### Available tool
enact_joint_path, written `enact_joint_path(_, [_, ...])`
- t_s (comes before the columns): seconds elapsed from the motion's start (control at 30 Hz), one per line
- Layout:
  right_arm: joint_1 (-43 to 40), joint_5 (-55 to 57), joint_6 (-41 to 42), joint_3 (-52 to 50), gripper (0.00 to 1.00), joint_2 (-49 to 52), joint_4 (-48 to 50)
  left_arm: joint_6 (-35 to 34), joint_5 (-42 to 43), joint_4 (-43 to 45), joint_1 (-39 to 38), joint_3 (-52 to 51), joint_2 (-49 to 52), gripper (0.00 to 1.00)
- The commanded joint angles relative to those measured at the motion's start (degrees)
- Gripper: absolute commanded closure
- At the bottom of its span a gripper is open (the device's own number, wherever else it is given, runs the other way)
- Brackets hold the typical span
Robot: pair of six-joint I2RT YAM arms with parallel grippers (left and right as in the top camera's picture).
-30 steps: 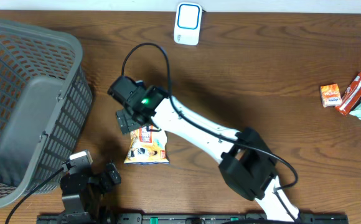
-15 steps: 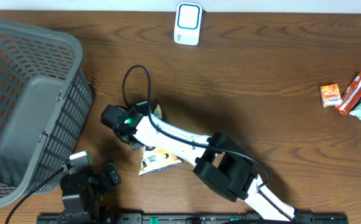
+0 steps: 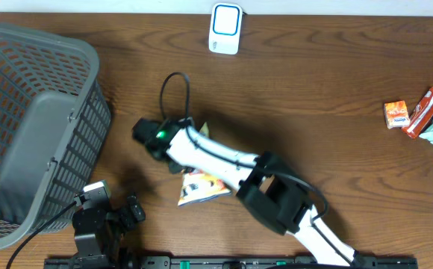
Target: Scan the item barcode
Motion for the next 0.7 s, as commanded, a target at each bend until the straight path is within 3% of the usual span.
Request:
enact_joint_path(0.0, [-6.7, 1.2, -5.8, 1.0, 0.23, -1.6, -1.3, 1.2, -0.5, -2.6, 0.3, -1.0, -0.1, 0.02])
enact_joint_path(0.03, [-8.5, 0.9, -7.4, 1.3, 0.11, -3.0, -2.1, 1.2, -0.5, -2.6, 0.3, -1.0, -0.1, 0.02])
enact_joint_path(0.1, [-10.5, 0.9, -9.2, 1.6, 0.01, -5.7, -3.0, 1.2, -0.5, -2.6, 0.3, -1.0, -0.1, 0.02])
enact_joint_path(0.4, [-12.8, 0.9, -10.1, 1.6, 0.01, -23.6, -5.9, 1.2, -0.5, -2.6, 0.3, -1.0, -0.1, 0.02])
enact_joint_path(0.67, [-9.4, 1.0, -9.9, 0.1, 0.01, -25.5, -9.5, 1.2, -0.5, -2.6, 0.3, -1.0, -0.1, 0.02])
